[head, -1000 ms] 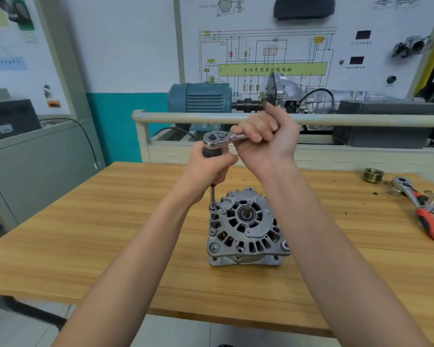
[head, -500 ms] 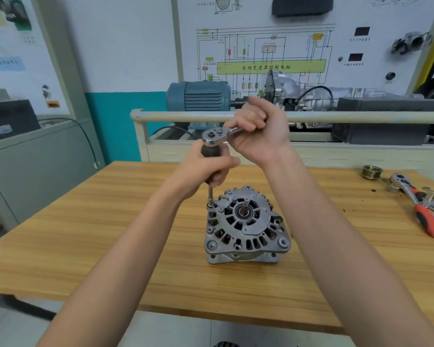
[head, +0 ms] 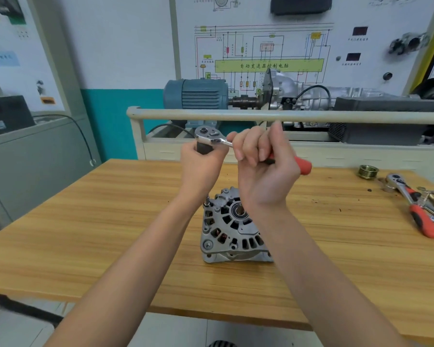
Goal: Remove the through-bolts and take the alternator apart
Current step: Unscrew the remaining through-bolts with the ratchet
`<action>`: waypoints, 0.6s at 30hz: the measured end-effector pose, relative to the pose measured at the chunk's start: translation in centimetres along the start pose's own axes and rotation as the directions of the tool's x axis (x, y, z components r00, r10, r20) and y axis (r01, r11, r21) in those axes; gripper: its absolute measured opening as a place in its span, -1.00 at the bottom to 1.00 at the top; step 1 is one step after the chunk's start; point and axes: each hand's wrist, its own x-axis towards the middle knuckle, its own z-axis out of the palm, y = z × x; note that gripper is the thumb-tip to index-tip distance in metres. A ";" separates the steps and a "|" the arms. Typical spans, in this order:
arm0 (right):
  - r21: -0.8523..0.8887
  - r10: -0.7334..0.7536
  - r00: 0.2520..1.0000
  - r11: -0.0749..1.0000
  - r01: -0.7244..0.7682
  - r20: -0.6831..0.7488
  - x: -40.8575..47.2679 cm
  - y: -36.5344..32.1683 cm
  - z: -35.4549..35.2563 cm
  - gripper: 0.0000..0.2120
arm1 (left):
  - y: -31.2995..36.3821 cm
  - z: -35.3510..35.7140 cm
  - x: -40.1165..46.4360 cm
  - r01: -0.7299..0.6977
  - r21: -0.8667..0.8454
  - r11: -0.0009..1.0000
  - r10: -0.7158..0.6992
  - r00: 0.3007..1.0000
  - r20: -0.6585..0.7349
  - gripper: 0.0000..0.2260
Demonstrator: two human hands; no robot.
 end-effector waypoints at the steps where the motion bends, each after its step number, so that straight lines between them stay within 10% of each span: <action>1: 0.023 0.070 0.998 0.997 -0.070 -0.001 0.8 -0.2 -0.1 -0.51 | 0.1 -0.3 0.2 0.024 0.005 1.000 -0.024 1.000 0.011 -0.71; 5: 0.276 0.540 0.839 0.818 -0.505 -0.064 5.4 -0.9 -1.1 -0.47 | 0.3 -1.8 0.9 0.064 -0.081 0.995 -0.036 0.949 0.312 -0.69; 9: 0.445 0.683 0.725 0.679 -0.584 -0.090 7.2 -0.7 -1.2 -0.54 | 0.4 -1.7 1.2 0.120 -0.031 0.992 -0.089 0.867 0.491 -0.66; 13: 0.358 0.434 0.862 0.873 -0.331 -0.262 4.8 -0.2 -0.7 -0.48 | 0.1 -1.3 1.4 0.155 -0.064 0.986 -0.124 0.930 0.345 -0.68; 18: -0.003 -0.038 0.996 0.999 0.038 -0.084 -0.1 0.7 0.7 -0.56 | -0.7 0.3 0.3 -0.003 -0.070 0.998 -0.002 0.997 -0.082 -0.77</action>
